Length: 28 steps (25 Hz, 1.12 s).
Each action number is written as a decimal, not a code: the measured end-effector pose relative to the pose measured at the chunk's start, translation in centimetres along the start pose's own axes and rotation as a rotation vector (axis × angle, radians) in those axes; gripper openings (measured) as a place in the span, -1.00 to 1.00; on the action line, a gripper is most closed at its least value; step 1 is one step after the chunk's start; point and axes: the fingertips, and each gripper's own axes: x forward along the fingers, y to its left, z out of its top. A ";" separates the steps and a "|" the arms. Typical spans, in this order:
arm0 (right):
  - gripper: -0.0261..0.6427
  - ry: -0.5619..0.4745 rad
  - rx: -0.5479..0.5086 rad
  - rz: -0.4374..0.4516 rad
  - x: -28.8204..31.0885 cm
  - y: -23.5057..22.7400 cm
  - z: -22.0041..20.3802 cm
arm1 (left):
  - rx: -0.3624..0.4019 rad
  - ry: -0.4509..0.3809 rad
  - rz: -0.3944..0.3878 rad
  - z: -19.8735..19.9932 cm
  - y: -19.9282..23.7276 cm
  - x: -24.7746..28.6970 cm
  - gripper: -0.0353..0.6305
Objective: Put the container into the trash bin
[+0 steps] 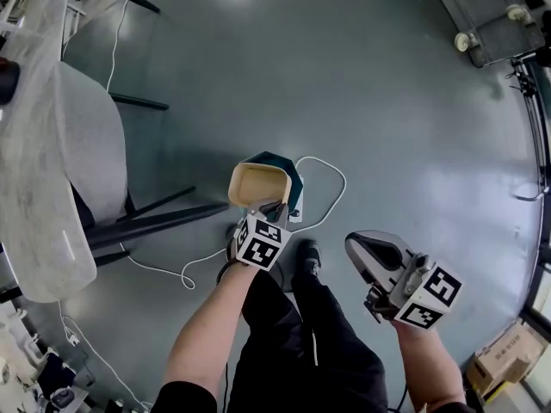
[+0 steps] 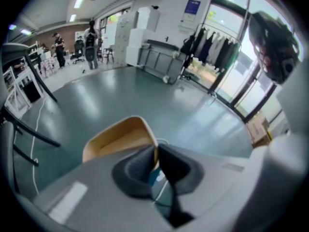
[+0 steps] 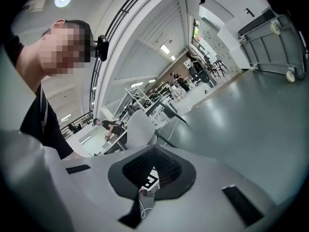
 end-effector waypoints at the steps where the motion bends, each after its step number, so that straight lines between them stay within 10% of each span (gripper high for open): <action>1: -0.94 0.014 -0.007 -0.003 0.1 -0.4 -0.4 | 0.003 0.005 0.000 -0.2 0.1 0.4 -0.79; 14: -0.94 0.049 0.031 -0.041 0.5 -4.0 -3.5 | -0.008 0.050 0.026 -2.9 2.6 5.4 -0.78; 28: -0.94 0.101 0.081 -0.015 -0.2 1.0 -4.6 | -0.210 -0.072 0.013 -2.2 2.5 0.0 -0.41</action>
